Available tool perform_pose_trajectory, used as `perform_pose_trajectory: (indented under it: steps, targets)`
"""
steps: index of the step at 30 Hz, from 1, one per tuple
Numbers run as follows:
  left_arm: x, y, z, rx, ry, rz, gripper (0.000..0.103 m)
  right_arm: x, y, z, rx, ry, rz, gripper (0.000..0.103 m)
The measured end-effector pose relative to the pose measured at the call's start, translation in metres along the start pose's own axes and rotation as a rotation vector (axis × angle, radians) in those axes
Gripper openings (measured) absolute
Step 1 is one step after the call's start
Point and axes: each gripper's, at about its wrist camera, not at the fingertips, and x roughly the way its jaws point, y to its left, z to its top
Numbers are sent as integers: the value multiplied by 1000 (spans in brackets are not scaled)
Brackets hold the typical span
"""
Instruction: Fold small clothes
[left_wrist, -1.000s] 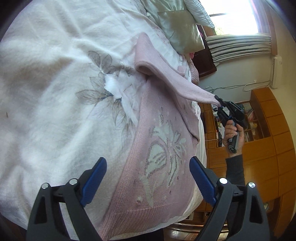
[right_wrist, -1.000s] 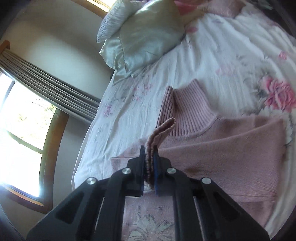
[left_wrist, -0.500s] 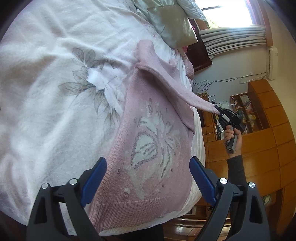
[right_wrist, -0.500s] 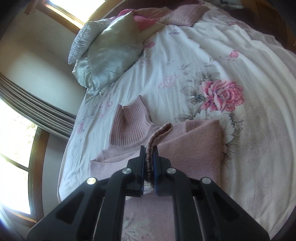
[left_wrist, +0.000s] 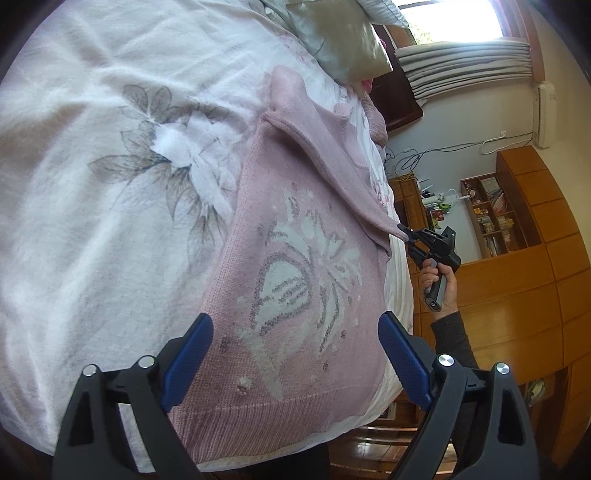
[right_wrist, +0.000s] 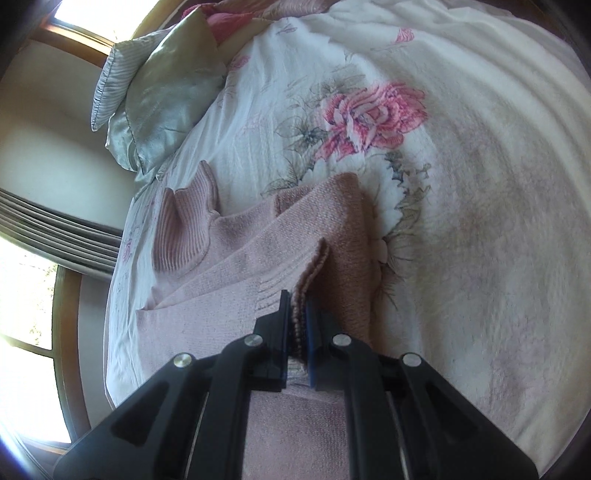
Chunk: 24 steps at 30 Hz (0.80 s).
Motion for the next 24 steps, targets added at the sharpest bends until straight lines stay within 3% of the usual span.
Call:
perform_pose_trajectory:
  steps: [3,7,12,13,15,21,24]
  targets:
    - [2,-4,4,10,6,2,91,-3,-13,-4,48,7,60,23]
    - [3,-20,19,61,14,2,91,-19,-28,-8,96,-16,88,25]
    - [13,-51,51,142,-4,-9,92,-10,-18,-15,41,35,69,24]
    - [16,-57,57,148,-6,-14,92,-7,-16,-15,33,38,57,24]
    - [22,-67,64,162,-2,-36,92,-3,-13,-16,9,39,38,5]
    - [43,-86,77,213,31,-29,92,-21,-19,-15,15,-22,44,4]
    - [50,-89,85,214,38,-35,92,-19,-24,-16,6,-6,32,4]
